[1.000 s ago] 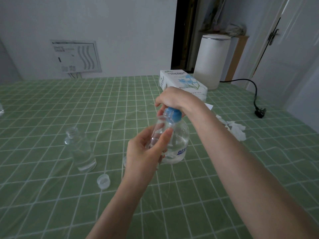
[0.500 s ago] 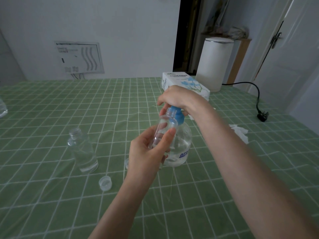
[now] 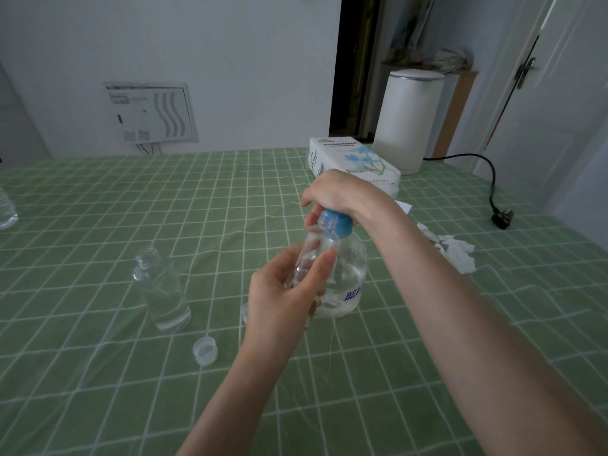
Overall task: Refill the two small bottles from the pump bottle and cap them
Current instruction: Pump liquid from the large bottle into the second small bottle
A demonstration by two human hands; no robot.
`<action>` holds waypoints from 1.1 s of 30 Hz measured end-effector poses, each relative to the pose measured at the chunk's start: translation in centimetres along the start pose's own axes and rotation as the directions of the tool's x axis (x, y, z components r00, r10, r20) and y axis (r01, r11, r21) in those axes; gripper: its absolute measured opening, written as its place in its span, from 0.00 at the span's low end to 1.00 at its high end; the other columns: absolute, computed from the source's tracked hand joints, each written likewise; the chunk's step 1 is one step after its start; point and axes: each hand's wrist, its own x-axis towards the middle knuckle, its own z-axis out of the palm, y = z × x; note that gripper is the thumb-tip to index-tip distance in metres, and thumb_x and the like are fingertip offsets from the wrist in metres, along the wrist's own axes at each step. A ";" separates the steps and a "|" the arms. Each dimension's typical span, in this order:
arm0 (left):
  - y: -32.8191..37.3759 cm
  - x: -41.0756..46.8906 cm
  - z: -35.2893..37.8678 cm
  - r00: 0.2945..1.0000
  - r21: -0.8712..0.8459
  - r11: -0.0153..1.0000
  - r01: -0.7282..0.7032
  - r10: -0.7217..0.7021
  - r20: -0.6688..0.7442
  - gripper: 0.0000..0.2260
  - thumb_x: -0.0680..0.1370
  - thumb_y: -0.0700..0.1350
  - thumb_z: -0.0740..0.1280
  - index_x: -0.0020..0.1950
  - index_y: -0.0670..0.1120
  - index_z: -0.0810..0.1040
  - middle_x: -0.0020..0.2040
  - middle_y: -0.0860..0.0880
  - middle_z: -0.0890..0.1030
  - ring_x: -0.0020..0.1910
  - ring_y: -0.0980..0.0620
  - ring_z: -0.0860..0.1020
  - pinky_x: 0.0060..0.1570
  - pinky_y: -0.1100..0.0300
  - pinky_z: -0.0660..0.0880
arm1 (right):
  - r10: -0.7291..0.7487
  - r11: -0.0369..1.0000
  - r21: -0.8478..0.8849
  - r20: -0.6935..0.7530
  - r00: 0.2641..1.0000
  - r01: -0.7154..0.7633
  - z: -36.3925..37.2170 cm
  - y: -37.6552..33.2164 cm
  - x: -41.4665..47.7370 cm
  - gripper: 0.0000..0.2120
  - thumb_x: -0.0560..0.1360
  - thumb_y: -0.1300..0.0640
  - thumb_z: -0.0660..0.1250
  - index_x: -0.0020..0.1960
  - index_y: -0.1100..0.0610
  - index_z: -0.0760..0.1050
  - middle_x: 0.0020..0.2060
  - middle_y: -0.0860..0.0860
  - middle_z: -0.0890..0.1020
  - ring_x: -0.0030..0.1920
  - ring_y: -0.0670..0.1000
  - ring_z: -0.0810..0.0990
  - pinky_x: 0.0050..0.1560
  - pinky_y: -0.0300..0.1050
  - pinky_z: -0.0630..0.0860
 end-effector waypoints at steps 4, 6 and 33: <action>0.2 0.2 0.0 1.000 -0.012 1.000 -0.006 0.006 -0.006 0.14 0.64 0.58 0.68 0.45 0.55 0.81 0.26 0.57 0.80 0.22 0.63 0.73 0.21 0.71 0.67 | -0.037 0.999 -0.041 -0.060 0.998 0.034 -0.6 -0.5 0.0 0.15 0.78 0.59 0.61 0.60 0.63 0.77 0.53 0.58 0.85 0.45 0.55 0.80 0.44 0.44 0.72; 0.2 0.3 -0.1 1.000 -0.030 1.000 -0.003 0.003 -0.007 0.12 0.63 0.58 0.68 0.43 0.56 0.82 0.26 0.56 0.79 0.22 0.63 0.73 0.21 0.71 0.67 | -0.044 0.997 -0.068 -0.066 0.997 0.039 -0.9 -0.7 0.0 0.14 0.78 0.58 0.61 0.59 0.62 0.77 0.52 0.57 0.86 0.41 0.52 0.76 0.37 0.42 0.68; 0.2 0.2 -0.1 1.000 -0.025 1.000 0.013 -0.013 0.004 0.14 0.64 0.57 0.68 0.47 0.55 0.80 0.26 0.57 0.79 0.22 0.63 0.73 0.21 0.71 0.67 | -0.025 0.998 -0.051 -0.017 1.000 0.024 -0.9 -0.4 0.1 0.14 0.78 0.55 0.62 0.61 0.60 0.75 0.54 0.56 0.84 0.50 0.54 0.79 0.39 0.43 0.69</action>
